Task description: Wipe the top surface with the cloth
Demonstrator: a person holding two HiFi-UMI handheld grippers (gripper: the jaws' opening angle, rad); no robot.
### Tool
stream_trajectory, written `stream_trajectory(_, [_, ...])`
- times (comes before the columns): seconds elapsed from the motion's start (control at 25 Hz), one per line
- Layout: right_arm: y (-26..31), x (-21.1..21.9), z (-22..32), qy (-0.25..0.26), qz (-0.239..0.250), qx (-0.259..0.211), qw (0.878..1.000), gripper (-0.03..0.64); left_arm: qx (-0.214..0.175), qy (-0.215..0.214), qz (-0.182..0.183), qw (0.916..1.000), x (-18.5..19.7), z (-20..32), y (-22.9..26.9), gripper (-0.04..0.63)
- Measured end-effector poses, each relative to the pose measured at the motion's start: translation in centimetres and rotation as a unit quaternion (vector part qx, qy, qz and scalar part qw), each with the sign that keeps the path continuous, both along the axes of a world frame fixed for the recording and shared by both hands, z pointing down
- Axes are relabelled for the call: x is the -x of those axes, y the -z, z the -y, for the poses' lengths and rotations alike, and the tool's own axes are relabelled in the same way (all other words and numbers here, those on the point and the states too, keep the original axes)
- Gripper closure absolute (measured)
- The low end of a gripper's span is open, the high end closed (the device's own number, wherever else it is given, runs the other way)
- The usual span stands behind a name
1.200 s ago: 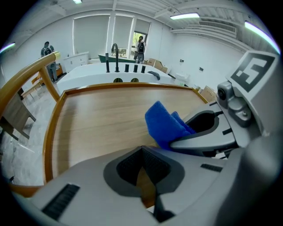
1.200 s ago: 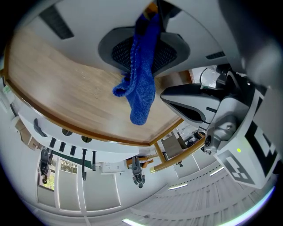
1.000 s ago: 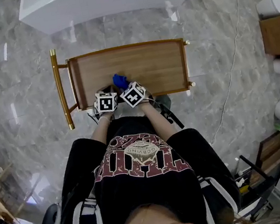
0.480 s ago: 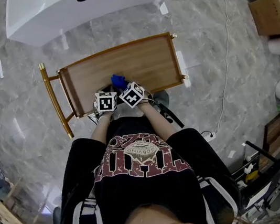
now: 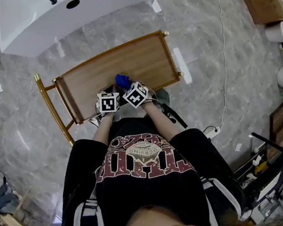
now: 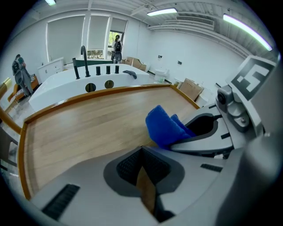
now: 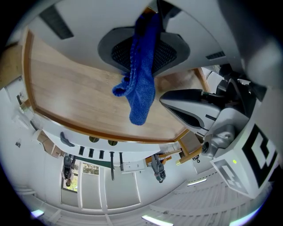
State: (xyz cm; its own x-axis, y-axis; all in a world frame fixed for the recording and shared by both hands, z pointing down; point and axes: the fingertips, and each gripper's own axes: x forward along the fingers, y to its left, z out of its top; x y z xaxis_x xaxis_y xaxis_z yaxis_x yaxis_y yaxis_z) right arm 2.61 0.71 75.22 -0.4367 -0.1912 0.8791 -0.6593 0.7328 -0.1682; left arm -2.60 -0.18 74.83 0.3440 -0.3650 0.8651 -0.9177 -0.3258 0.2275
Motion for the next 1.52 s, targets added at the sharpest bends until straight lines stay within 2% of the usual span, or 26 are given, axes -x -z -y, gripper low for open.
stream_trajectory(0.56, [0.1,-4.1,1.1,-0.038,-0.024,-0.002,0.999,0.531,0.001,-0.041,-0.001,0.9991,-2.1,0.5,-0.1,0.548])
stream_trajectory(1.04, [0.1,-6.6,1.7,-0.073,-0.021,0.002,0.997,0.531,0.002,-0.123,-0.012,0.9923,-7.2,0.5,0.1,0.548])
stream_trajectory(1.52, [0.3,-10.6,2.3,-0.122,-0.020,0.002,0.992,0.531,0.010,-0.139,-0.011,0.9902,-9.2,0.2,-0.4,0.548])
